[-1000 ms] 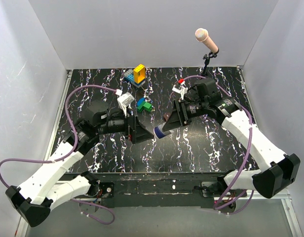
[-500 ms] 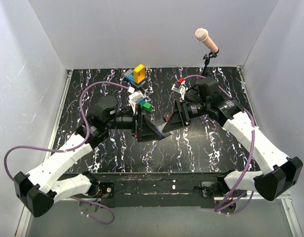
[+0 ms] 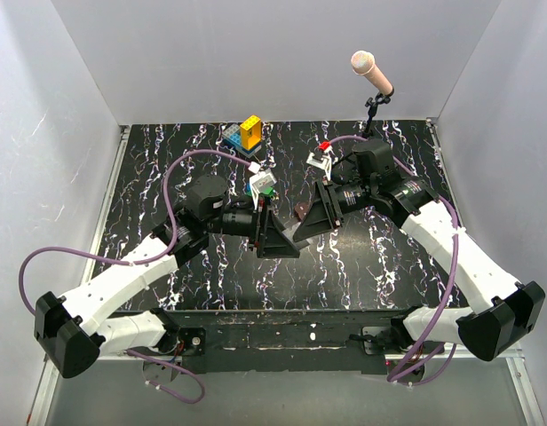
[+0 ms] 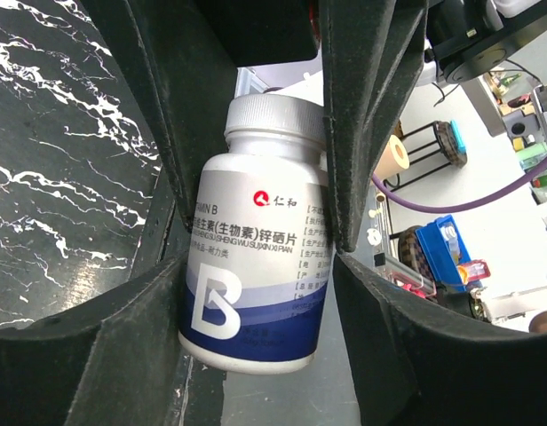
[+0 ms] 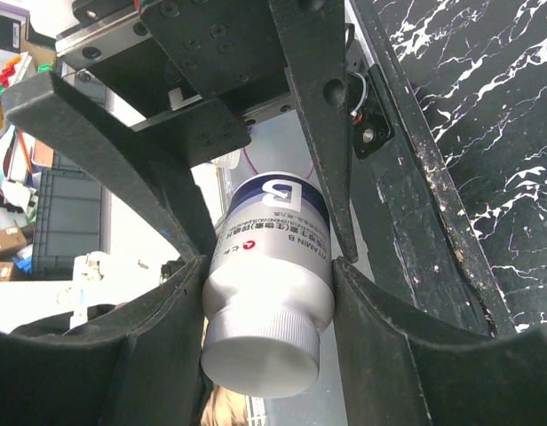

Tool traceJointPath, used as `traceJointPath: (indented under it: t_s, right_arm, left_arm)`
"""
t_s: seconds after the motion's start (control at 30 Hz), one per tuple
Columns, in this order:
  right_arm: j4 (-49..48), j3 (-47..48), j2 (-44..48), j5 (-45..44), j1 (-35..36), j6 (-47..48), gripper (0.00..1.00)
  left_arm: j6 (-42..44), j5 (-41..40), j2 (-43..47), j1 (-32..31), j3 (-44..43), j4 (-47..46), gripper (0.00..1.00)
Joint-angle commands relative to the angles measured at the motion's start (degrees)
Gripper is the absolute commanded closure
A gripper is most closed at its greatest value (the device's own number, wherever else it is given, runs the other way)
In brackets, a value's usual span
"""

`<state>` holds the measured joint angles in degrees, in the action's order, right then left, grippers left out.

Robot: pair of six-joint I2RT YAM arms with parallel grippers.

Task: Sort the pills into containers

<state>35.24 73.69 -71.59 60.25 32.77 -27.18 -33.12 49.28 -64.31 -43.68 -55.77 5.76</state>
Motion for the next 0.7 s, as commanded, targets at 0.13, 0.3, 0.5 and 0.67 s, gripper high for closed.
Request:
traceJointPath:
  t_s: [0.13, 0.3, 0.5, 0.67]
  right_arm:
    - [-1.93, 1.28, 0.58, 1.1, 0.27, 0.11, 0.99]
    - [-2.46, 2.16, 1.54, -1.27, 0.27, -1.03, 0.78]
    - [-3.51, 2.25, 4.97, -11.36, 0.27, -3.31, 0.24]
    - [-4.57, 1.11, 7.43, -18.22, 0.27, -5.77, 0.13]
  left_arm:
    - [-0.27, 0.38, 1.3, -0.35, 0.83, -2.24, 0.72]
    - [-0.28, -1.63, 1.29, -0.62, 1.36, -2.16, 1.0]
    - [0.43, -6.64, 2.26, -0.7, 1.89, -0.4, 1.0]
    - [1.13, -11.39, 4.28, -0.7, 2.68, 1.36, 1.0]
